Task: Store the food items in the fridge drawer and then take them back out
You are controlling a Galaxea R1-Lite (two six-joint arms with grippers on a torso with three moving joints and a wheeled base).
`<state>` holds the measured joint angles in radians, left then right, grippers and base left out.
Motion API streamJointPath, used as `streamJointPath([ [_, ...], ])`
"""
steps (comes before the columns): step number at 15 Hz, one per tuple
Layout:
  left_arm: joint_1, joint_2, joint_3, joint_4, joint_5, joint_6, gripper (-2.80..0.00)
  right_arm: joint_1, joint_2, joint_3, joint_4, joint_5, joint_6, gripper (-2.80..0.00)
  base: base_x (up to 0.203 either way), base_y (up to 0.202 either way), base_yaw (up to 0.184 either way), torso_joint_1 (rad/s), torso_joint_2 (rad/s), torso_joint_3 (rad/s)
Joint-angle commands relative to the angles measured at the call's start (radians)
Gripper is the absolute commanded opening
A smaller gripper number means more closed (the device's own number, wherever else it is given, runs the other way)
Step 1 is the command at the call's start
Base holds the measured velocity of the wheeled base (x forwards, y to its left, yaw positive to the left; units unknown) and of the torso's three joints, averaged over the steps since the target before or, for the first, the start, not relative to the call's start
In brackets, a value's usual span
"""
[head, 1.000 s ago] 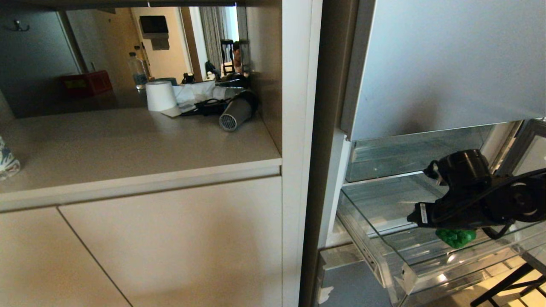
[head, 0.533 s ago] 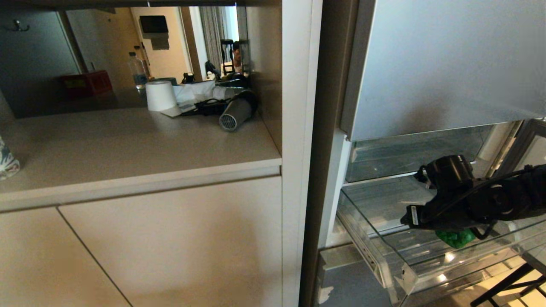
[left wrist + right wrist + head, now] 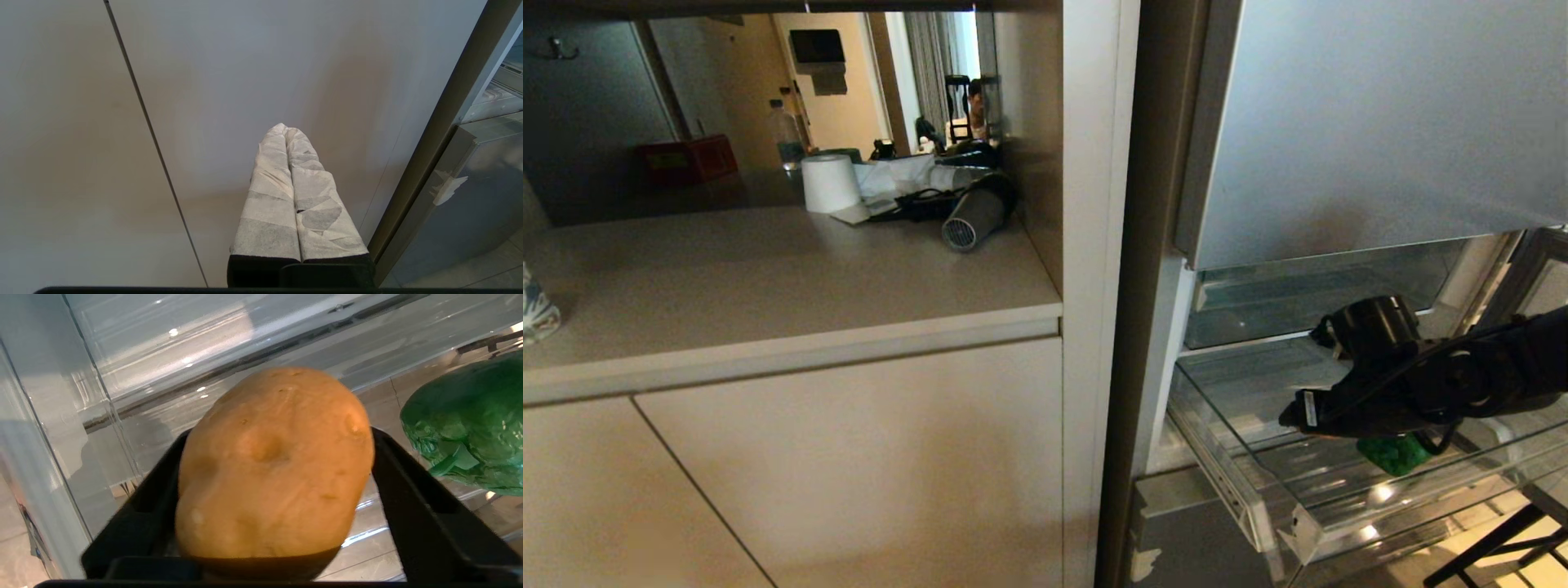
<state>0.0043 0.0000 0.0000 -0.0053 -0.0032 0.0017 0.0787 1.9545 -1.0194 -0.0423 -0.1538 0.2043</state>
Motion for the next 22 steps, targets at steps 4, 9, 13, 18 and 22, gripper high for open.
streamJointPath([
  [4,0.0,0.0,0.003,-0.001,0.0,0.0,-2.8,0.001,-0.005,-0.01,-0.001,0.0,0.003,0.0,0.0,0.0,0.0,0.0,0.0,0.0],
  [9,0.0,0.0,0.003,-0.001,0.0,0.0,-2.8,0.0,-0.008,-0.008,0.001,0.0,0.006,0.0,0.0,0.0,0.0,0.0,0.0,0.0],
  [13,0.0,0.0,0.003,-0.001,0.0,0.0,-2.8,0.003,-0.089,-0.004,0.004,0.0,0.004,0.0,0.0,0.0,0.0,0.0,0.0,0.0],
  [18,0.0,0.0,0.003,-0.001,0.0,0.0,-2.8,0.032,-0.316,0.117,0.005,0.0,-0.008,-2.8,0.0,0.0,0.0,0.0,0.0,0.0],
  [22,0.0,0.0,0.003,-0.001,0.0,0.0,-2.8,0.055,-0.522,0.272,0.006,-0.001,-0.01,-2.8,0.0,0.0,0.0,0.0,0.0,0.0],
])
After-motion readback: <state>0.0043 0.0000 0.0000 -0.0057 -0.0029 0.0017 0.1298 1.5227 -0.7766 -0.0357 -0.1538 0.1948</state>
